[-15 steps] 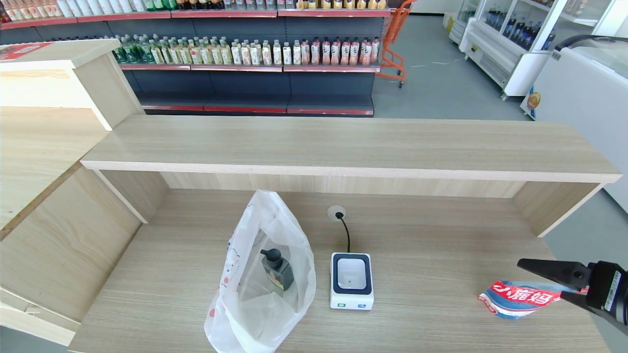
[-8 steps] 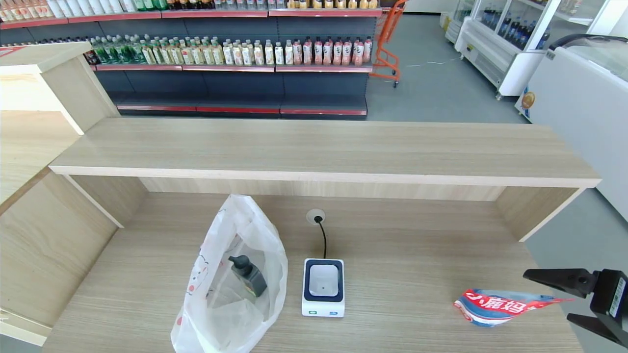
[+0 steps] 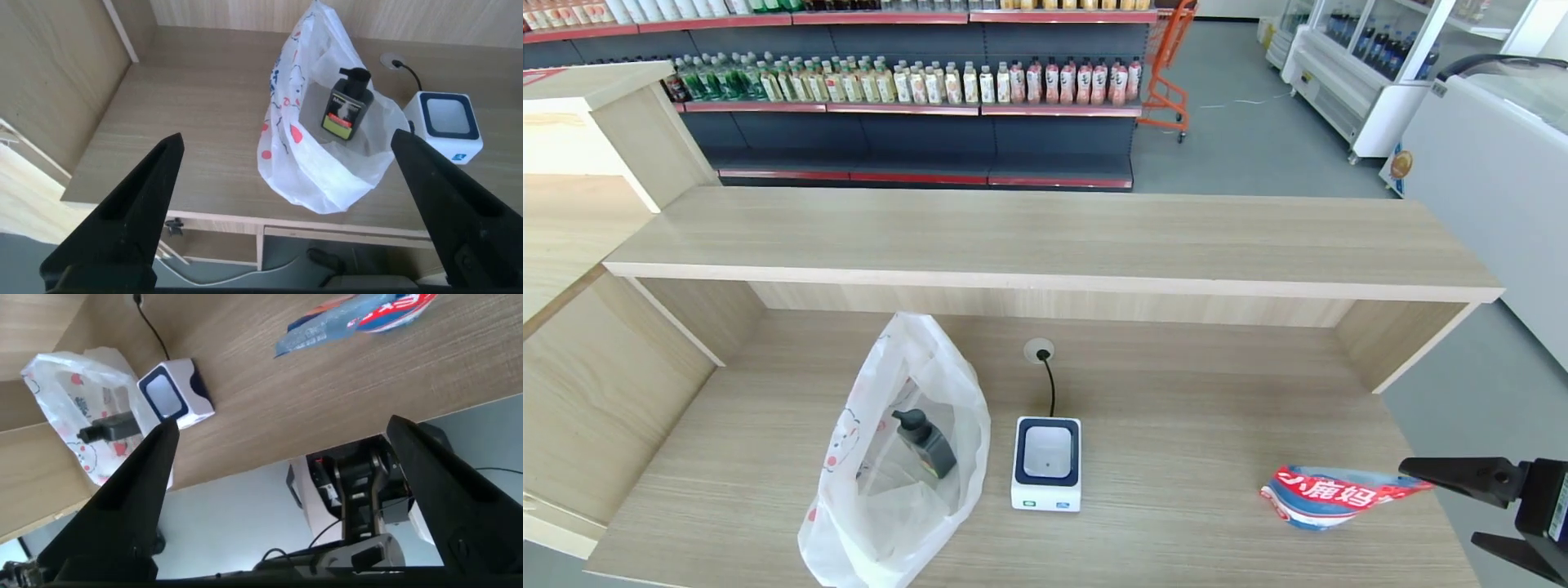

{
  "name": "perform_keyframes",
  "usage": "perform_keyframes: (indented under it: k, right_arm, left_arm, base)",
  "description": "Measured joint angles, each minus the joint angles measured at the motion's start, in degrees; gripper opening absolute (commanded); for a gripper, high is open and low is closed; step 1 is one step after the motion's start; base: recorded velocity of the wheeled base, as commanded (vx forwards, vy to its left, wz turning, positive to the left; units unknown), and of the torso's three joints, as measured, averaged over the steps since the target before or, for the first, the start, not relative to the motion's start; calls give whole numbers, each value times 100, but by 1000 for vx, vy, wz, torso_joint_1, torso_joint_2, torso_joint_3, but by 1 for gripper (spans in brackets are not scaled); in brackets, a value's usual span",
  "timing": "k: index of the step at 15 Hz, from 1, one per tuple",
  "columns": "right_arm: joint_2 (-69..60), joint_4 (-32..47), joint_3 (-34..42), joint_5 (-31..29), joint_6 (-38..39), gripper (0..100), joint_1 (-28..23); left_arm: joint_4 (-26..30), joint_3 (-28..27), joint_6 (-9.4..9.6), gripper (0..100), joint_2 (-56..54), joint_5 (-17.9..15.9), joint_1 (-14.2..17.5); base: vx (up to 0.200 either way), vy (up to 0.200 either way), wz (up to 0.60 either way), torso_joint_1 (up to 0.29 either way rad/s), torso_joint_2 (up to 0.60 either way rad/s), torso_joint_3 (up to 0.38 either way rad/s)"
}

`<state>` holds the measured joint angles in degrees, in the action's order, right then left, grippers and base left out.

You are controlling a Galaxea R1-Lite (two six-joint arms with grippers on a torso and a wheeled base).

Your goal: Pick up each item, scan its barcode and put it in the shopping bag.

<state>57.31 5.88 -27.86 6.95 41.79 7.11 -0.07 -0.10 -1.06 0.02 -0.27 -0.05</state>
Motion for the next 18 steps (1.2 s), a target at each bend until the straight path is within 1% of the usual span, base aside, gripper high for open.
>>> perform_keyframes:
  k: [4, 7, 11, 13, 16, 18]
  right_arm:
    - [143, -13, -105, -35, 46, 100, -48]
    - [438, 82, -541, -79, 428, 100, -417]
    - [1246, 219, -1092, -435, 1240, 100, -1024]
    - [1529, 208, -1175, -575, 1298, 100, -1140]
    - [2033, 13, -1239, -906, 1399, 100, -1225]
    - [2530, -363, -1276, -981, 1451, 100, -1339]
  left_arm:
    - [2, 0, 40, 100, 0, -5, 5]
    - [0, 0, 41, 100, 0, -6, 5]
    - [0, 0, 40, 100, 0, -9, 5]
    - [0, 0, 40, 100, 0, -6, 5]
    - [0, 0, 40, 100, 0, -9, 5]
    - [0, 0, 38, 100, 0, -6, 5]
  base:
    - [0, 0, 0, 0, 0, 0]
    - [0, 0, 0, 0, 0, 0]
    - [0, 0, 0, 0, 0, 0]
    - [0, 0, 0, 0, 0, 0]
    - [0, 0, 0, 0, 0, 0]
    - [0, 0, 0, 0, 0, 0]
